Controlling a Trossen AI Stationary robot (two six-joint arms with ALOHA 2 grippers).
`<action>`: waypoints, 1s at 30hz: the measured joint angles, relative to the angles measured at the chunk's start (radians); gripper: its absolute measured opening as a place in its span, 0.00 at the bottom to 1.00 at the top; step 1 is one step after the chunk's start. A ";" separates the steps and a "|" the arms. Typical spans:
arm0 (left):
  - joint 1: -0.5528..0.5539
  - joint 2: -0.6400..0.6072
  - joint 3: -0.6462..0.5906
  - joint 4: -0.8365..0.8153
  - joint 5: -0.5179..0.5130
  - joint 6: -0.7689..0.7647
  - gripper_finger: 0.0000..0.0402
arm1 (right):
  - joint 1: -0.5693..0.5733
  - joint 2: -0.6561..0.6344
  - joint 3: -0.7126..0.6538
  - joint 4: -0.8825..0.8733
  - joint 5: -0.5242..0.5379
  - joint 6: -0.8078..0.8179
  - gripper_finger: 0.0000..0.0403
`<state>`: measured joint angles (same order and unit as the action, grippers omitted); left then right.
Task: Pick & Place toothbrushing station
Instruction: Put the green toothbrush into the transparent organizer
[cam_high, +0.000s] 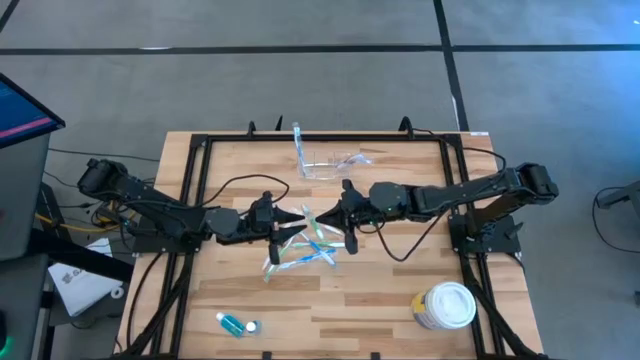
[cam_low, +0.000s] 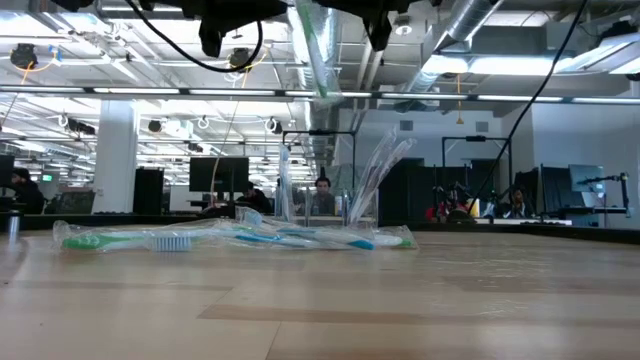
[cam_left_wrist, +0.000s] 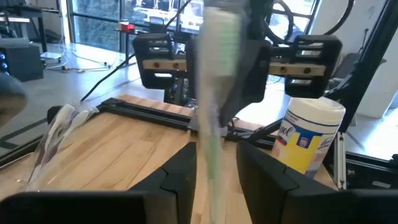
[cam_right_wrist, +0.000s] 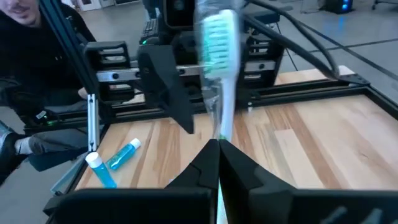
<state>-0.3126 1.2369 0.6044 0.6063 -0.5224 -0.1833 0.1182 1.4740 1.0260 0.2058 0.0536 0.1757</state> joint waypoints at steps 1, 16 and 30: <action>0.000 0.000 0.000 0.002 0.000 0.000 0.29 | 0.002 0.000 0.000 0.000 0.000 0.000 0.00; 0.023 0.023 0.000 0.087 0.008 0.020 0.36 | 0.012 0.007 0.000 0.016 0.000 -0.003 0.00; 0.068 0.089 0.000 0.215 0.094 0.027 0.33 | 0.012 0.007 0.000 0.004 0.000 -0.010 0.00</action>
<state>-0.2451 1.3258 0.6044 0.8214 -0.4282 -0.1566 0.1307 1.4811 1.0260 0.2102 0.0538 0.1654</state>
